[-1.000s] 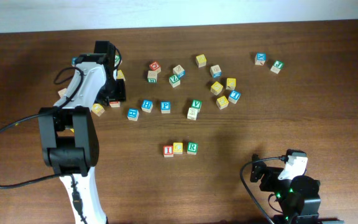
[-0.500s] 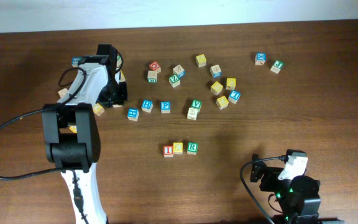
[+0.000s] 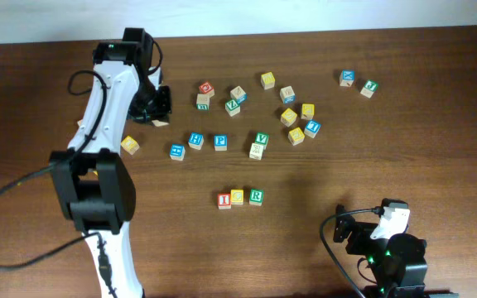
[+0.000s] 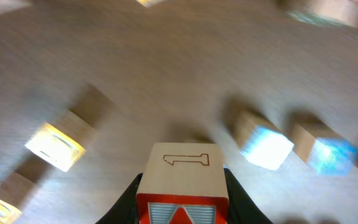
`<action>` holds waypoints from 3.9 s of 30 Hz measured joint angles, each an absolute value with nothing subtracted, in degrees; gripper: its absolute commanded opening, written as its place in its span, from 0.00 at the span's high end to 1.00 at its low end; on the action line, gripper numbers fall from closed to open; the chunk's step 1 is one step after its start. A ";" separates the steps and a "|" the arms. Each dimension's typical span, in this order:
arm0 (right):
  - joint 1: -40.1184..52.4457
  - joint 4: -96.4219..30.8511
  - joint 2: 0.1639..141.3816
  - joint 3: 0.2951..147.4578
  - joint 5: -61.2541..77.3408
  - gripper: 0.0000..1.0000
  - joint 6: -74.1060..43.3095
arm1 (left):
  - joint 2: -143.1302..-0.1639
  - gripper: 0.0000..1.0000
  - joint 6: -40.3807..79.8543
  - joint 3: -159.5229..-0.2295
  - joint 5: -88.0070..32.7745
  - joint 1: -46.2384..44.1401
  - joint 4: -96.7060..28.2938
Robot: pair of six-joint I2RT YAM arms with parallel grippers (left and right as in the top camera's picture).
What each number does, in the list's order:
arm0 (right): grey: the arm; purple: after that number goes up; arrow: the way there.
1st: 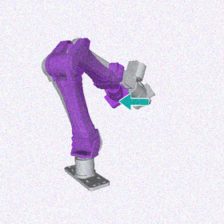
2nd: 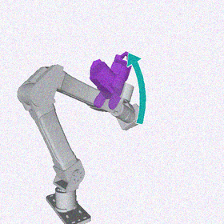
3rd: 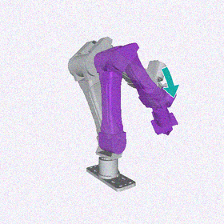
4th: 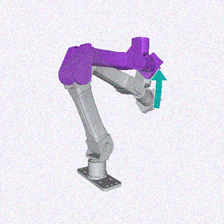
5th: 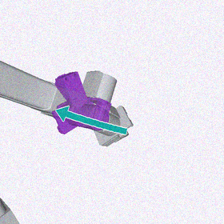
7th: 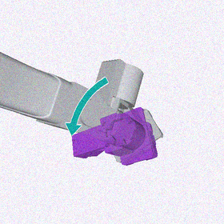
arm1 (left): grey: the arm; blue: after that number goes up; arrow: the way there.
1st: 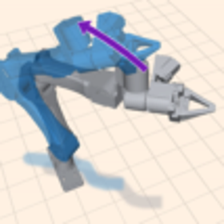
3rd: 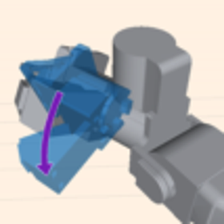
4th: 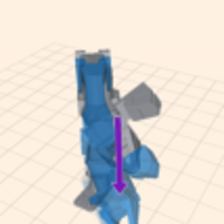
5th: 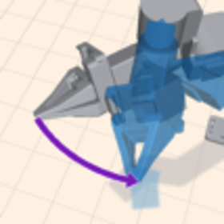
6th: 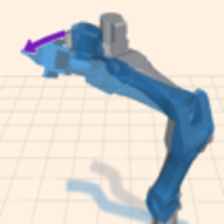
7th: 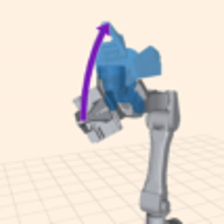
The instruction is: Spell out ICRA
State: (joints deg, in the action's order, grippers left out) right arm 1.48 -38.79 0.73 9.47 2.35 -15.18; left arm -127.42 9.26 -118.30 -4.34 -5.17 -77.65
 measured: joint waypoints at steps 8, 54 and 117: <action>1.48 -38.79 0.73 9.47 2.35 0.02 -15.22 | -121.82 0.75 12.58 -115.77 -15.46 -24.01 -83.09; 1.48 -39.00 0.73 9.50 2.35 0.02 -15.18 | -121.62 0.50 43.00 -87.79 2.02 -46.61 -47.44; 1.48 -39.03 0.95 9.50 1.93 0.02 -15.18 | -96.05 0.01 23.53 -92.92 -1.96 -3.38 -71.09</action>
State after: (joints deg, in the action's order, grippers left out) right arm 1.48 -39.03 0.95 9.50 1.93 -15.18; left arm -96.05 23.53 -92.92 -1.96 -3.38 -71.09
